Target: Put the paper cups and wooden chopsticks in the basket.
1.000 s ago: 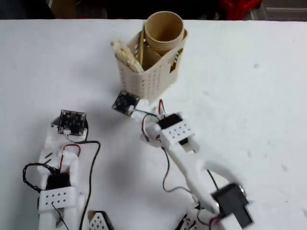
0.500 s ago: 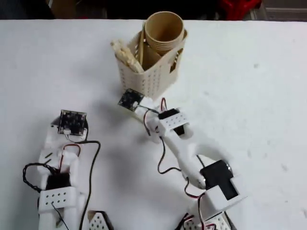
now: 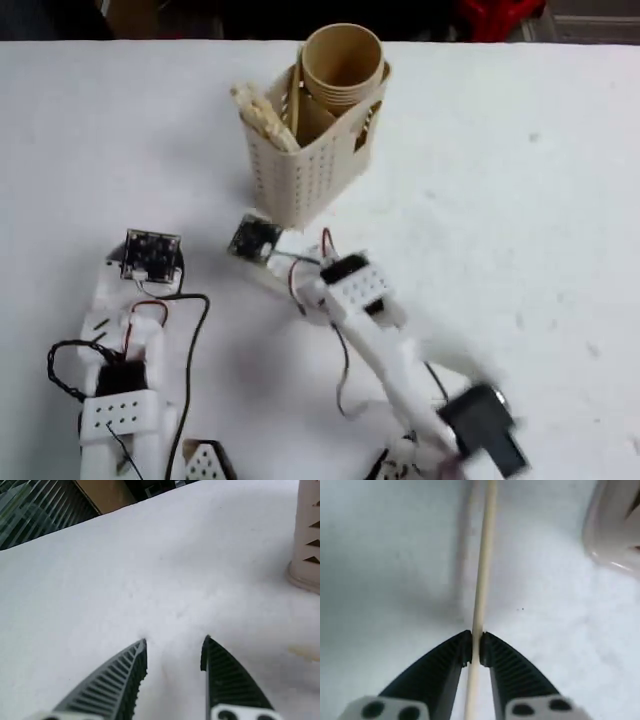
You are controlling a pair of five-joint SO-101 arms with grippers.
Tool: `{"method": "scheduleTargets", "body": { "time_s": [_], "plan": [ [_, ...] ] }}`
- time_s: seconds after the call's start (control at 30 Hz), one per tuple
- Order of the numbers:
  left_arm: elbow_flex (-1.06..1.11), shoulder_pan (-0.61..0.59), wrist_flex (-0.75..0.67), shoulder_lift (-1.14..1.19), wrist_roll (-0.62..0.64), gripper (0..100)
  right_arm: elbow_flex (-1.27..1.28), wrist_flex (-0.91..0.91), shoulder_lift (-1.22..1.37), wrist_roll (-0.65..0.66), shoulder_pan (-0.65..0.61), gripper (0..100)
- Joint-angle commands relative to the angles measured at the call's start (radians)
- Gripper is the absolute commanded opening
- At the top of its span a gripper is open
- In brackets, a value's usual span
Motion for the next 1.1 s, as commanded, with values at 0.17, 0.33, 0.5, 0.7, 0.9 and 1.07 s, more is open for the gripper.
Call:
{"method": "scheduleTargets", "body": {
  "time_s": [0.17,0.33,0.5,0.7,0.9,1.07],
  "plan": [
    [0.000,0.013,0.005,-0.021,-0.011,19,-0.009,0.097,-0.618,-0.163,-0.030,1.6],
    [0.000,0.013,0.005,-0.021,-0.011,19,-0.264,0.088,-0.733,-0.282,0.015,1.6],
    [0.000,0.013,0.005,-0.021,-0.011,19,-0.542,-0.064,-0.555,-0.411,0.091,1.6],
    [0.000,0.013,0.005,-0.021,-0.011,19,-0.786,-0.303,-0.196,-0.311,0.105,1.7],
    [0.000,0.013,0.005,-0.021,-0.011,19,-0.934,-0.372,0.031,-0.252,0.110,1.7],
    [0.000,0.013,0.005,-0.021,-0.011,19,-0.758,-0.611,0.036,-0.244,0.102,1.7]
  ]
}}
